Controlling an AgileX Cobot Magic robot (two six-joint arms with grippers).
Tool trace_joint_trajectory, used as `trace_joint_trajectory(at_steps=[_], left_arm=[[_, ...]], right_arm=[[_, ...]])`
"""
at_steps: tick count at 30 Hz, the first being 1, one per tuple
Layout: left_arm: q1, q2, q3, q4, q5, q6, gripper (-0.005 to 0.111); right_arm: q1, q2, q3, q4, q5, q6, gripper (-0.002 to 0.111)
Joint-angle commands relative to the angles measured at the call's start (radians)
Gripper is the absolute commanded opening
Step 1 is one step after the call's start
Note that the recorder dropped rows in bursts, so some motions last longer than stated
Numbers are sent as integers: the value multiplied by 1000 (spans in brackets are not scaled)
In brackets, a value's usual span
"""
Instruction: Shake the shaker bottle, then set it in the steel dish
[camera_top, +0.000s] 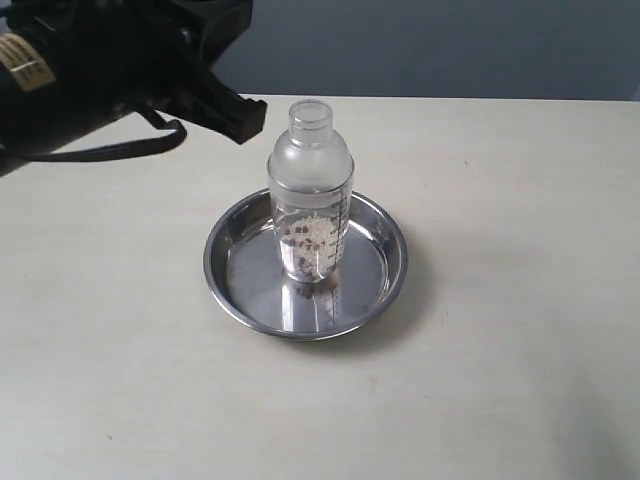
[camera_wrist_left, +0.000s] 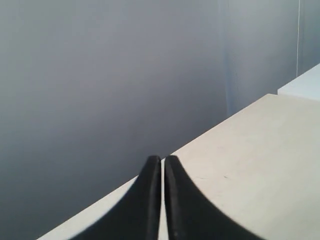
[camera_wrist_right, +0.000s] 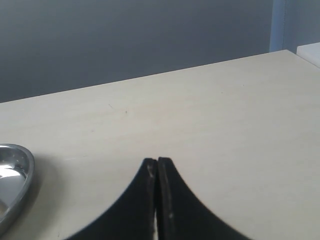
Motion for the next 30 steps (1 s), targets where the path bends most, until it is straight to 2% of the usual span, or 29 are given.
trace_joint_trajectory(at_steps=[1, 8, 12, 16, 19, 21, 30], left_arm=[[25, -81, 0, -52, 86, 36, 0], [37, -132, 0, -51, 27, 53, 0], [37, -162, 0, -53, 42, 64, 0], [57, -201, 0, -53, 42, 66, 0], [99, -252, 30, -132, 76, 96, 0], [145, -300, 94, -175, 78, 96, 0], [310, -611, 443, -160, 59, -7, 0]], right_arm=[[-4, -5, 1, -4, -7, -1, -1], [-4, -5, 1, -4, -7, -1, -1], [-4, -5, 1, -4, -7, -1, -1], [-4, -5, 1, -4, -7, -1, -1], [-4, -5, 1, -4, -7, -1, -1], [-4, -5, 1, -4, -7, -1, -1], [-4, -5, 1, -4, -7, -1, -1]])
